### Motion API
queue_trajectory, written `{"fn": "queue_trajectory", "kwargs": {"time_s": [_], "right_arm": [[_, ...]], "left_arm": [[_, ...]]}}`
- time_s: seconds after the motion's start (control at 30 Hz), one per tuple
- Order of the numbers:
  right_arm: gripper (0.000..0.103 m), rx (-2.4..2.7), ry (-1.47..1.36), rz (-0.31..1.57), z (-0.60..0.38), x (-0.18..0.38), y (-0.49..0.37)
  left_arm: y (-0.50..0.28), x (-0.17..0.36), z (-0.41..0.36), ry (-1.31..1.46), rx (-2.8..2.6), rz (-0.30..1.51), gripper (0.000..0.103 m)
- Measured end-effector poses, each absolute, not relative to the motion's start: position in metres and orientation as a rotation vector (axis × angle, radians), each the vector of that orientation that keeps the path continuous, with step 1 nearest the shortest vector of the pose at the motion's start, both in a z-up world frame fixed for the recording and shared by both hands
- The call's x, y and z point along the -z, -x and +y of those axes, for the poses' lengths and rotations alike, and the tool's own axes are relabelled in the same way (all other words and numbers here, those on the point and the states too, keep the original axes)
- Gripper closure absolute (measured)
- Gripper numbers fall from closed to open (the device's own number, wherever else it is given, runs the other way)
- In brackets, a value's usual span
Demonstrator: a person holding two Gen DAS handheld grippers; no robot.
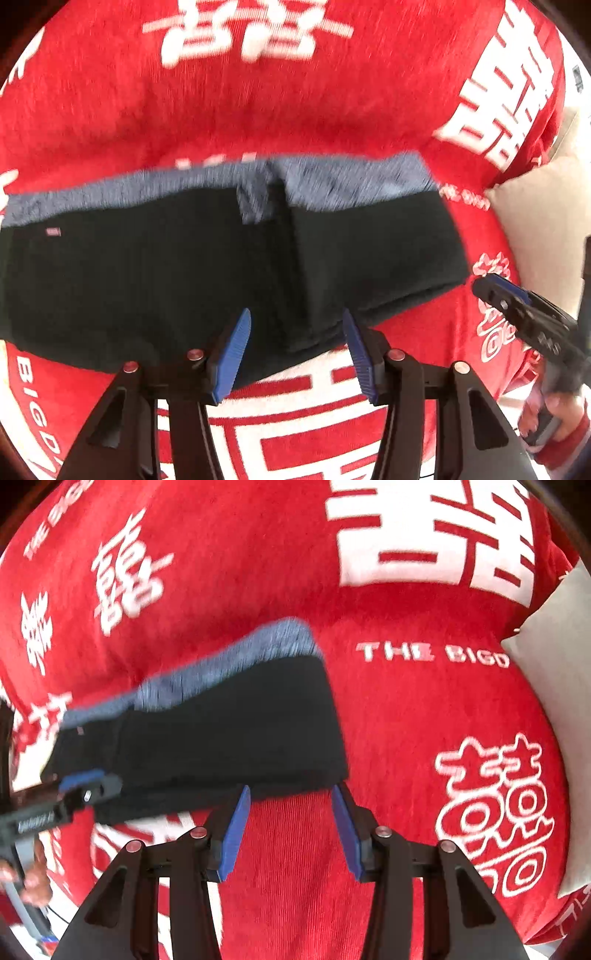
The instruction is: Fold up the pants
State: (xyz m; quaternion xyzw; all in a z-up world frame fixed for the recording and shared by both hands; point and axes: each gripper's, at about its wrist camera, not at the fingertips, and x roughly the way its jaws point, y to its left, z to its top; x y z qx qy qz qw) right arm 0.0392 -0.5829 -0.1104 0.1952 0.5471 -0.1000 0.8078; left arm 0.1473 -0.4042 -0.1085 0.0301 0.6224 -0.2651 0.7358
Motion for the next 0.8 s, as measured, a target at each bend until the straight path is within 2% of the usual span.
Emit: {"fn": "queue_trajectory", "kwargs": {"time_s": [0.17, 0.3, 0.4, 0.5, 0.57, 0.6, 0.63, 0.73, 0.8], "right_arm": [[0.057, 0.214, -0.507, 1.136, -0.618, 0.106, -0.081], [0.058, 0.196, -0.538, 1.139, -0.629, 0.119, -0.119], [0.059, 0.152, -0.536, 1.210, -0.616, 0.146, -0.132], [0.058, 0.151, -0.422, 1.275, -0.597, 0.171, -0.134], [0.052, 0.143, -0.369, 1.268, -0.589, 0.166, -0.135], [0.049, 0.133, -0.368, 1.269, -0.587, 0.162, -0.134], [0.045, 0.125, -0.376, 1.269, -0.587, 0.158, -0.132], [0.035, 0.100, -0.437, 1.255, -0.588, 0.142, -0.119], [0.034, 0.080, -0.463, 1.252, -0.586, 0.132, -0.106]], "left_arm": [[-0.179, 0.094, -0.446, -0.069, 0.603, 1.297, 0.050], [-0.192, 0.127, -0.471, -0.130, 0.560, 1.333, 0.050], [-0.187, 0.164, -0.456, -0.186, 0.467, 1.417, 0.050], [-0.176, 0.163, -0.443, -0.184, 0.489, 1.369, 0.050], [-0.174, 0.155, -0.437, -0.170, 0.484, 1.379, 0.046], [-0.173, 0.151, -0.430, -0.152, 0.464, 1.391, 0.034], [-0.172, 0.148, -0.424, -0.136, 0.447, 1.396, 0.031], [-0.158, 0.132, -0.391, -0.090, 0.366, 1.395, 0.031], [-0.145, 0.125, -0.370, -0.069, 0.301, 1.399, 0.031]]}}
